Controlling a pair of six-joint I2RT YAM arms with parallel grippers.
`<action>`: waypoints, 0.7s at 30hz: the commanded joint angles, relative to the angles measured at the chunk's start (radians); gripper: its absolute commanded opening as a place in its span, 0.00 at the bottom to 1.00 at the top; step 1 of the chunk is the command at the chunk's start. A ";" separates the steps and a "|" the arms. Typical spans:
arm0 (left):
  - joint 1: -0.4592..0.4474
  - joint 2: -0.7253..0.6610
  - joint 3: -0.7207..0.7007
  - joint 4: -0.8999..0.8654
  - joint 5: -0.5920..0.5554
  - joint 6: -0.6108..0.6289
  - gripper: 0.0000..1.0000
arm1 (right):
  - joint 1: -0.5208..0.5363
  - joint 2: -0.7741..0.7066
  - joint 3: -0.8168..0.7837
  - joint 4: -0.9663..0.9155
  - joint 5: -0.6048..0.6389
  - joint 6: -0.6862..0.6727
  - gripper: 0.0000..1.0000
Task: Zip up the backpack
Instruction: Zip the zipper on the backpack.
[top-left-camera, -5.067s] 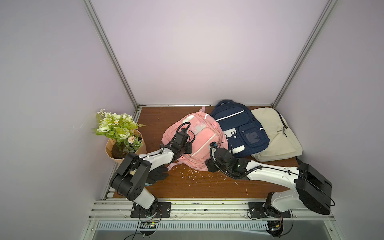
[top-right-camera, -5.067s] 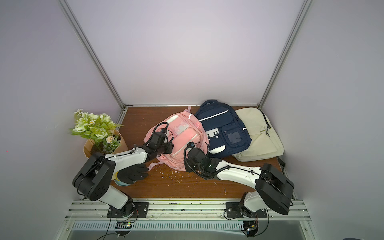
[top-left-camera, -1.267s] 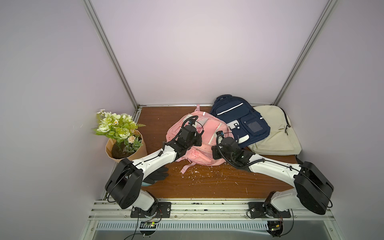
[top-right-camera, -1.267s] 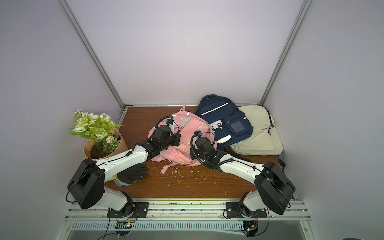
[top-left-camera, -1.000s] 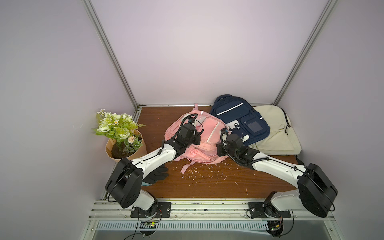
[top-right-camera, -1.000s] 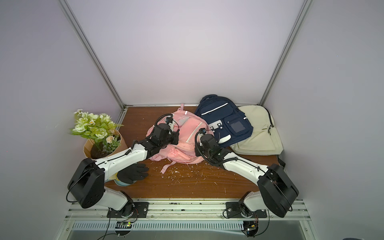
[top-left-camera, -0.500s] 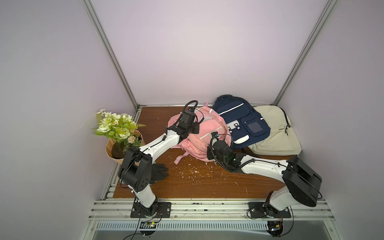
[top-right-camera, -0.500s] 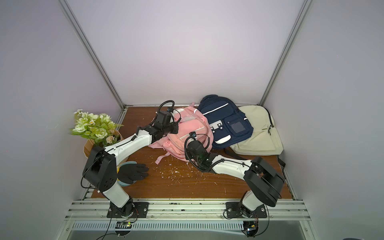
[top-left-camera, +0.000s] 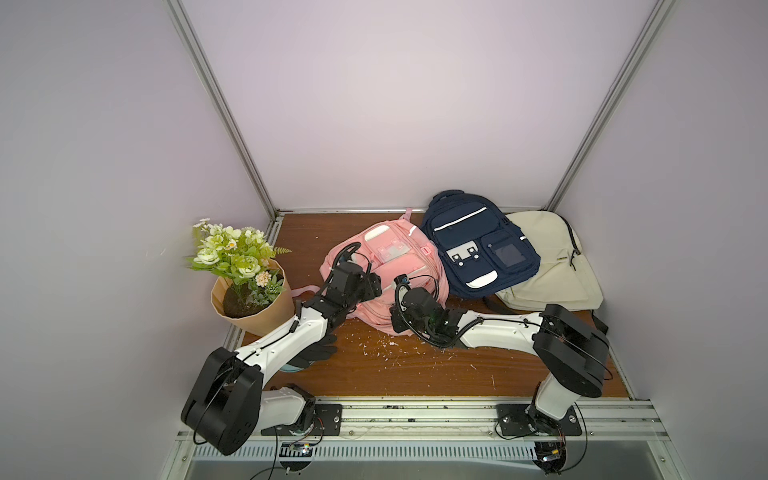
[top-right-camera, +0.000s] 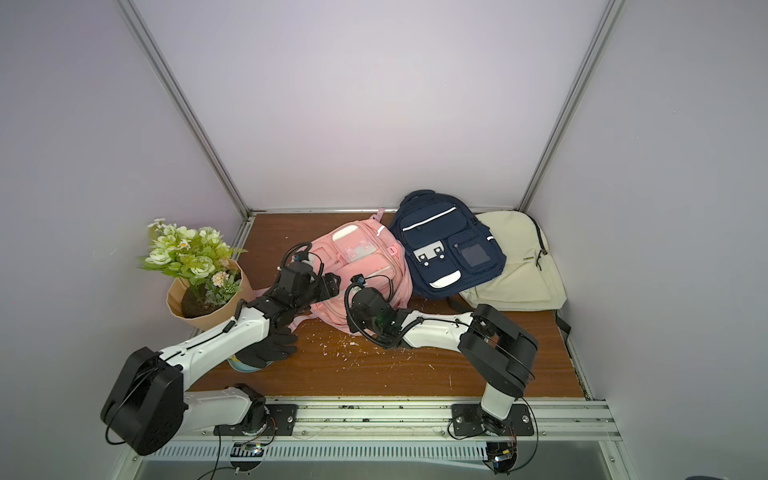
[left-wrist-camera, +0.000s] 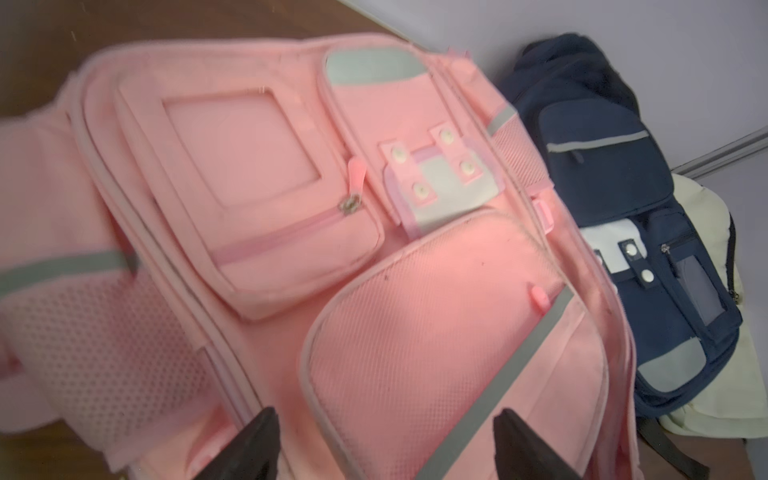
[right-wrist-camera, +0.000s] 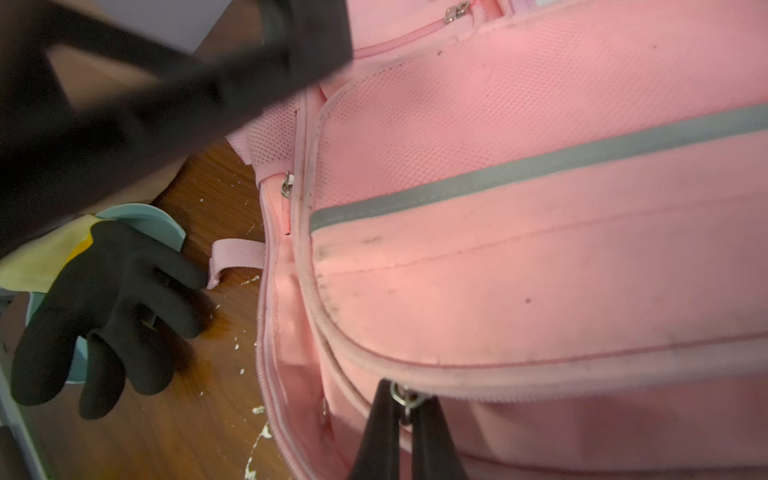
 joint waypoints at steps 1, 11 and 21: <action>0.007 -0.009 -0.035 0.114 0.080 -0.129 0.82 | 0.011 -0.036 0.002 0.020 -0.005 -0.015 0.00; -0.007 0.093 -0.033 0.183 0.142 -0.135 0.50 | 0.030 -0.024 0.005 0.023 0.004 -0.026 0.00; 0.013 0.100 0.058 0.032 0.023 -0.014 0.01 | 0.016 -0.060 0.029 -0.124 0.072 -0.096 0.00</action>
